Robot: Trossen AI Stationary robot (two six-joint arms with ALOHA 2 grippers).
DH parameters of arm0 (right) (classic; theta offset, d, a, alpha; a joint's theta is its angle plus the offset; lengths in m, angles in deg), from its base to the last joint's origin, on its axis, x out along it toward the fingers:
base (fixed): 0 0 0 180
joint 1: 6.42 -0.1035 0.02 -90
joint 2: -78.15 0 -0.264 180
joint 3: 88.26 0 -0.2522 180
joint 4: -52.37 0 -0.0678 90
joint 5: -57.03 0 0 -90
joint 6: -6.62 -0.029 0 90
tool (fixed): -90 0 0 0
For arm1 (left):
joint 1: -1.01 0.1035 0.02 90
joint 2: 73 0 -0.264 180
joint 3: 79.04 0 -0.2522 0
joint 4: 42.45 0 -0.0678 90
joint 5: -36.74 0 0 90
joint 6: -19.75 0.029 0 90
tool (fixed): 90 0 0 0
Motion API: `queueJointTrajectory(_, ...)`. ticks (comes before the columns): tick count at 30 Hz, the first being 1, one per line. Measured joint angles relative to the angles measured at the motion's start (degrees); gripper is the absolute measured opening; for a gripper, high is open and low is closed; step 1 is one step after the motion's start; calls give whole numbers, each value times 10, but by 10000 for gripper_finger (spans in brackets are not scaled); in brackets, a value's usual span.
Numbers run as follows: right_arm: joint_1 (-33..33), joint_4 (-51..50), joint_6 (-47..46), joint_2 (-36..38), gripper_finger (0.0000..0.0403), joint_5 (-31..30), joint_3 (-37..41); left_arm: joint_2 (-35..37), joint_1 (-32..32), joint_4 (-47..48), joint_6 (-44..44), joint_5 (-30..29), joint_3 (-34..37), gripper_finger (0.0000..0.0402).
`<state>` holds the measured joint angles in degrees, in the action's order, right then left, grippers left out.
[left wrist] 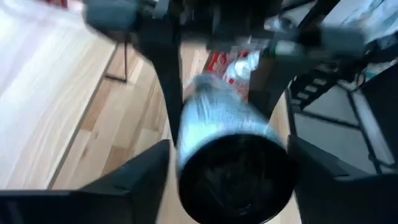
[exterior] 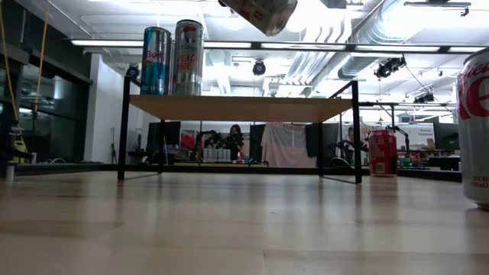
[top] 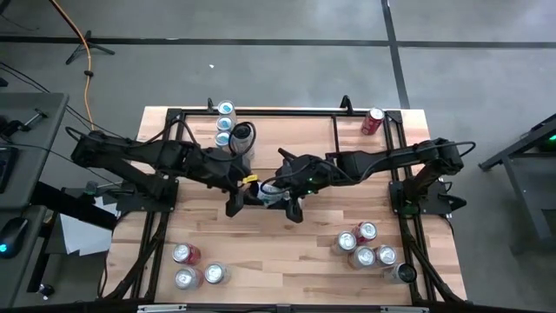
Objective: Place canned beverage on shelf
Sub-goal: Put the left white-pink soda can aligned with the other white-pink soda can on the shelf
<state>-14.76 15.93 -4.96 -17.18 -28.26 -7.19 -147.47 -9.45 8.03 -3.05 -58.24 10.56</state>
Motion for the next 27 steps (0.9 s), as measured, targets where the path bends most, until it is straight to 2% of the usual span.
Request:
queueJointTrajectory(4, -2, -43, 20, 4, 233, 4, 1, 10, 9, 6, 6, 29, 0, 303)
queueJointTrajectory(9, 1, -141, 48, 35, 233, -2, 1, 61, 19, 49, -13, 30, 0, 312)
queueJointTrajectory(12, 1, -200, 56, 63, 233, -29, 14, 99, 15, 74, -26, -20, 0, 310)
queueJointTrajectory(15, 4, -191, 33, 110, 233, -27, 76, 138, -15, 58, -26, -103, 9, 309)
queueJointTrajectory(19, 5, -70, -47, 189, 233, -26, 208, 189, -60, -42, -25, -192, 72, 309)
queueJointTrajectory(22, 4, 114, -98, 234, 233, -45, 285, 222, -85, -151, -14, -232, 133, 309)
queueJointTrajectory(25, 7, 299, -97, 245, 233, -121, 332, 241, -97, -264, 11, -260, 189, 309)
queueJointTrajectory(27, 20, 383, -74, 234, 233, -186, 355, 247, -100, -321, 19, -275, 216, 309)
